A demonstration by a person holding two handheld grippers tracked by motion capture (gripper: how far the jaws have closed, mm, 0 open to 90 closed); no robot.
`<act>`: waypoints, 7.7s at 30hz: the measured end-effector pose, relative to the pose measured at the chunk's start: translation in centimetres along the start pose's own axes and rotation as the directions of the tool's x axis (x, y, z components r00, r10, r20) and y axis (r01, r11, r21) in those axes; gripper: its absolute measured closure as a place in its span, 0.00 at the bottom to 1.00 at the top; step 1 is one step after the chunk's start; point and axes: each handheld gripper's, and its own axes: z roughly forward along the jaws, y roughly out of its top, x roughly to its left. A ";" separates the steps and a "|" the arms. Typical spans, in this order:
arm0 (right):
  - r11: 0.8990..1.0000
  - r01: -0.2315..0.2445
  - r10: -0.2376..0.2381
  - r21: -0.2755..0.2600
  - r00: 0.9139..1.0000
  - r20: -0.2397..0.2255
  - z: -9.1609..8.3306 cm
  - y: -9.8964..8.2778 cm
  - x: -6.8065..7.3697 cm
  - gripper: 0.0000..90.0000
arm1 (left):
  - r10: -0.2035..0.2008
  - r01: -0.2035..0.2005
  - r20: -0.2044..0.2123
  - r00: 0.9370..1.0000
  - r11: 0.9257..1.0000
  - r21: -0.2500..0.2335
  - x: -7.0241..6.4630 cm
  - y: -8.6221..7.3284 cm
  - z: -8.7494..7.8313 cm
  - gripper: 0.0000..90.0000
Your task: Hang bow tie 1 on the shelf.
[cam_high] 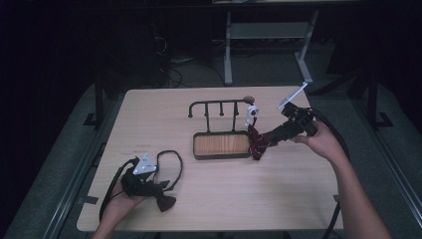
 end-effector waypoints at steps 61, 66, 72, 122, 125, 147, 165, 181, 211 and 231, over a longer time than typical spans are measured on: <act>0.998 -0.038 0.039 -0.053 0.999 0.005 3.8 -8.5 2.4 0.48 | 0.001 -0.001 0.004 1.000 1.000 0.015 -0.2 0.0 0.3 0.39; 0.997 -0.040 0.041 -0.069 0.999 0.011 3.9 -8.9 2.7 0.47 | 0.001 -0.001 0.005 1.000 1.000 0.015 -0.2 0.0 0.3 0.39; 0.997 -0.037 0.038 -0.074 0.999 0.020 4.2 -9.5 3.1 0.46 | -0.001 0.001 0.004 1.000 1.000 0.015 -0.2 0.0 0.3 0.39; 0.995 -0.037 0.044 -0.094 0.997 0.068 5.0 -11.7 4.4 0.41 | -0.006 0.007 -0.024 1.000 0.998 0.066 4.3 4.3 0.8 0.41; 0.995 -0.035 0.042 -0.095 0.996 0.072 4.9 -11.6 4.5 0.41 | -0.040 0.042 -0.029 0.999 0.997 0.072 5.3 4.3 1.5 0.43; 0.994 -0.022 0.031 -0.104 0.996 0.082 4.9 -11.6 4.6 0.41 | -0.123 0.140 -0.097 0.988 0.972 0.189 6.7 3.7 4.1 0.57; 0.994 -0.012 0.021 -0.106 0.996 0.085 4.9 -11.5 4.9 0.41 | -0.136 0.149 -0.069 0.988 0.955 0.255 7.0 3.1 5.1 0.72; 0.994 -0.005 0.014 -0.106 0.996 0.088 4.9 -11.5 5.0 0.41 | -0.120 0.127 -0.043 0.992 0.956 0.266 6.9 3.1 5.2 0.94; 0.995 -0.012 0.019 -0.096 0.997 0.078 5.1 -11.5 4.9 0.41 | -0.108 0.104 0.003 0.994 0.972 0.211 6.4 3.7 3.4 1.00; 0.994 -0.016 0.023 -0.109 0.998 0.064 4.8 -11.7 4.5 0.41 | -0.051 0.038 0.055 0.997 0.974 0.223 5.7 5.3 1.5 1.00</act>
